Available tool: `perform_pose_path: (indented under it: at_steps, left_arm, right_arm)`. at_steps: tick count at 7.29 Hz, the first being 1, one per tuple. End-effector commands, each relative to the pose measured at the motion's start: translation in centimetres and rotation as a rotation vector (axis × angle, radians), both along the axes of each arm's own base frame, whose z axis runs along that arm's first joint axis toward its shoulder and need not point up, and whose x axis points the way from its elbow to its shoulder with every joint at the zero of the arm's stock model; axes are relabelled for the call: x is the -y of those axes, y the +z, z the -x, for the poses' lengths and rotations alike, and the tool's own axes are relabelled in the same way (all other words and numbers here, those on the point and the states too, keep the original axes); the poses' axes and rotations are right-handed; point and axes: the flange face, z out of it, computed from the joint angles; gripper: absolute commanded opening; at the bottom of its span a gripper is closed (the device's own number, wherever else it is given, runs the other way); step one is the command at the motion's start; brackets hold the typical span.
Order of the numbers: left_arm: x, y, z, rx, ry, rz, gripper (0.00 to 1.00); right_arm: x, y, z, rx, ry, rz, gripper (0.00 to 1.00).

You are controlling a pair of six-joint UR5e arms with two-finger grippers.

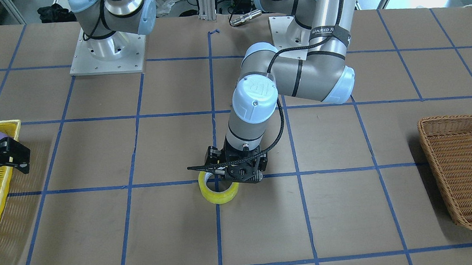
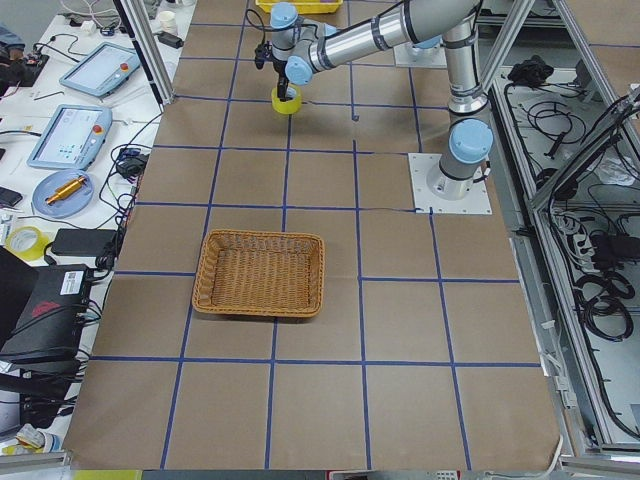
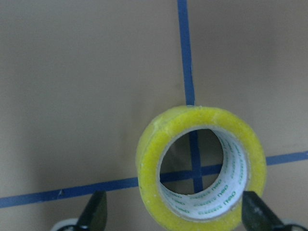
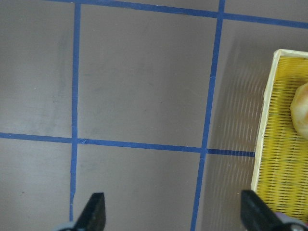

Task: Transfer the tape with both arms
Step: 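Lower the left gripper onto the tape roll while the right arm withdraws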

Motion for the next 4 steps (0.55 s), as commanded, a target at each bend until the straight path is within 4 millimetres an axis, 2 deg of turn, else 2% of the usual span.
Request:
perform_pose_path:
  at_steps: [1,2,3,4]
  left_arm:
    - [0.7,-2.4,0.1,0.022,0.045,-0.026,1.0]
    - [0.8,-3.3,0.2,0.021,0.045,-0.038,1.0]
    - [0.6,-3.7,0.3,0.022,0.043,-0.046,1.0]
    - [0.1,-4.4,0.3,0.026,0.037,-0.059,1.0]
  right_arm:
    - [-2.2,2.2,-6.6,-0.001,0.059,0.009,1.0]
    - [-3.4,3.9,-7.4,0.002,0.068,0.026,1.0]
    - [-4.8,3.5,-9.3,0.004,0.097,-0.002,1.0]
    - [-6.1,4.2,-10.1,0.0,0.111,0.003,1.0]
